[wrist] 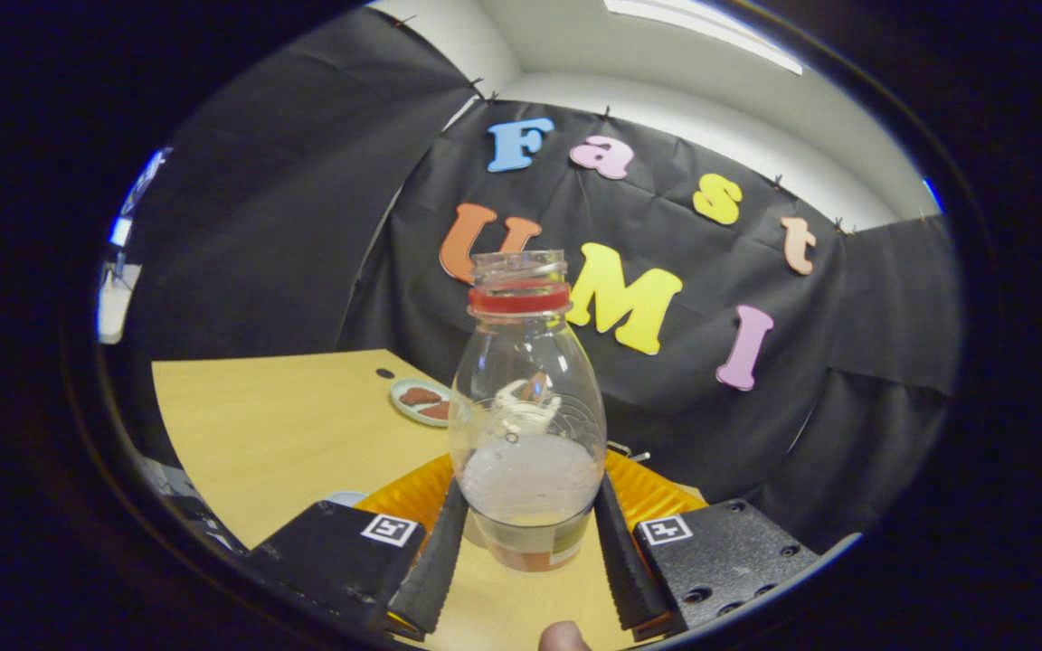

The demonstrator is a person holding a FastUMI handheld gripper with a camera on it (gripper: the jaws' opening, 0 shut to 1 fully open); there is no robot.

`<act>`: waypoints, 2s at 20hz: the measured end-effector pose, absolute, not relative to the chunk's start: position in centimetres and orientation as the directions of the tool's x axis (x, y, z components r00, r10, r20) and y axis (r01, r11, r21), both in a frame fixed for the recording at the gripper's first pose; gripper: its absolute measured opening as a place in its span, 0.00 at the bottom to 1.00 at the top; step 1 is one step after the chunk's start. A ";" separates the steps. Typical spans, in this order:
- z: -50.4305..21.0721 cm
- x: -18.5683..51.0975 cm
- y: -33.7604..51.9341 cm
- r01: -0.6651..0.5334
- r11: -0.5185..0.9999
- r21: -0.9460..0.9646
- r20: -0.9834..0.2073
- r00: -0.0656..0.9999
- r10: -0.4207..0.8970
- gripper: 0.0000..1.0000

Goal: Take the bottle from table, then pour the juice into the cup, finally place the bottle on the coaster

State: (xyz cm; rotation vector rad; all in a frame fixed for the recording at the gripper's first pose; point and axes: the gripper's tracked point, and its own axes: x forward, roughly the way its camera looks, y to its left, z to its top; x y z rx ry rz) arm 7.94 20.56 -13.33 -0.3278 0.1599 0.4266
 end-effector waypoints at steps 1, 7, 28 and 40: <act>-13.0 8.0 20.1 -0.426 0.875 -0.229 -0.207 0.900 0.384 0.75; -12.0 9.3 18.1 -0.389 0.918 -0.076 -0.173 0.912 0.372 0.74; -24.9 21.5 21.8 -0.393 0.916 0.079 -0.366 0.844 0.393 0.75; -32.6 25.1 22.5 -0.370 0.922 0.114 -0.453 0.807 0.379 0.75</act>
